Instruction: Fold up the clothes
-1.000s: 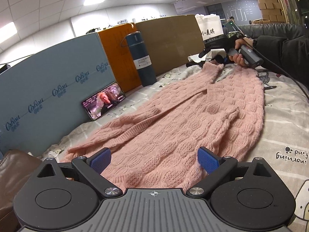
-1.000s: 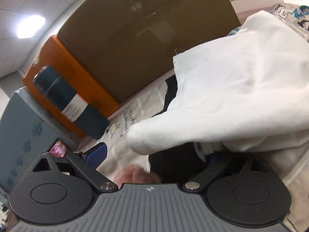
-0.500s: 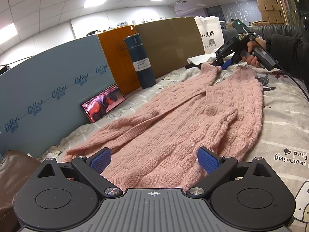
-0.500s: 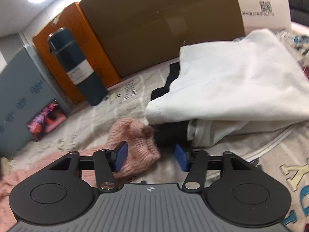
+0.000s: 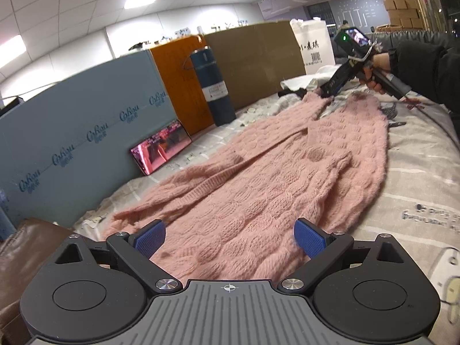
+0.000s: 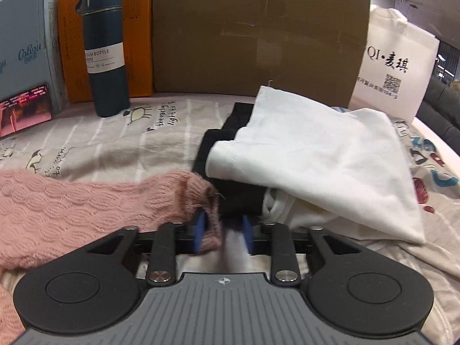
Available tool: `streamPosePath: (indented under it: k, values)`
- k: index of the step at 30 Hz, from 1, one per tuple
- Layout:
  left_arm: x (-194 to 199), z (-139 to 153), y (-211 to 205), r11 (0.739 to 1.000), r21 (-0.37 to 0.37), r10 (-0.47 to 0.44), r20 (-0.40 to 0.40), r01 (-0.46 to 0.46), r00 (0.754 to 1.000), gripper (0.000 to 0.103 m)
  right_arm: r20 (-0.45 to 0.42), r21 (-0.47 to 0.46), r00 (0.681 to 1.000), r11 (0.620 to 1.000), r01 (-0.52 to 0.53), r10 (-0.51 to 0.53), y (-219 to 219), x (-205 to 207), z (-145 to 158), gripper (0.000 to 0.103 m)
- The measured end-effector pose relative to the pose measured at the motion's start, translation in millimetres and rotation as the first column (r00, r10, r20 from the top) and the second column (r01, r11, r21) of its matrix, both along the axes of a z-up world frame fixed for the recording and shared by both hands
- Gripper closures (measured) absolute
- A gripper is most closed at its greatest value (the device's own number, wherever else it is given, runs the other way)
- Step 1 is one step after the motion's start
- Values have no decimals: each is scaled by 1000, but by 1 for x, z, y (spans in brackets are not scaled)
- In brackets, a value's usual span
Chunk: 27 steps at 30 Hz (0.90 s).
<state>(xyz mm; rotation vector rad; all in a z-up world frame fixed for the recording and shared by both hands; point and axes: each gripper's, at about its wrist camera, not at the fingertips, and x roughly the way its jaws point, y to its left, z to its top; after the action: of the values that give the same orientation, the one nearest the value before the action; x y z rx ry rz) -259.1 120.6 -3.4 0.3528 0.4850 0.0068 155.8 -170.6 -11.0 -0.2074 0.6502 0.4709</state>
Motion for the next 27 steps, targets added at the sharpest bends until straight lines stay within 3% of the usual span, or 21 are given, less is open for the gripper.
streamPosePath:
  k: [2,4,7,9,12,16,18,22,25,26,27]
  values:
    - [-11,3,0,1000,8,-15,-18,15,1000,5,15,9,1000,1000,5,-5,-9,-12,4,43]
    - [-19,2,-2,999,34,-28,-67,30,997,5,69,8,998,1000,-3,3,-20,-36,12,24]
    - [-25,-5,-5,995,81,-39,-155,52,987,5,151,4,981,993,-120,118,-35,-80,23,13]
    - [-25,-11,-5,993,105,-40,-193,61,980,5,195,-30,943,962,-270,271,-42,-112,26,3]
    - [-22,-14,0,993,104,-32,-191,53,981,5,170,-116,884,900,-421,436,-41,-145,23,1]
    - [-10,-17,-1,988,137,-48,-167,72,985,5,117,-223,775,776,-589,622,-37,-188,18,1]
    - [-4,-18,-3,984,154,-66,-154,90,986,5,94,-274,750,741,-613,655,-26,-196,9,1]
    - [3,-25,-7,977,175,-106,-98,122,990,5,97,-242,746,743,-624,658,-19,-193,5,1]
    - [6,-24,-1,979,150,-125,-86,137,988,5,105,-205,751,753,-625,652,-16,-188,4,1]
    - [7,-24,3,982,128,-128,-86,139,988,6,108,-193,752,756,-625,650,-16,-187,3,3]
    - [7,-23,7,984,106,-131,-86,140,988,15,110,-180,754,759,-626,648,-15,-185,3,4]
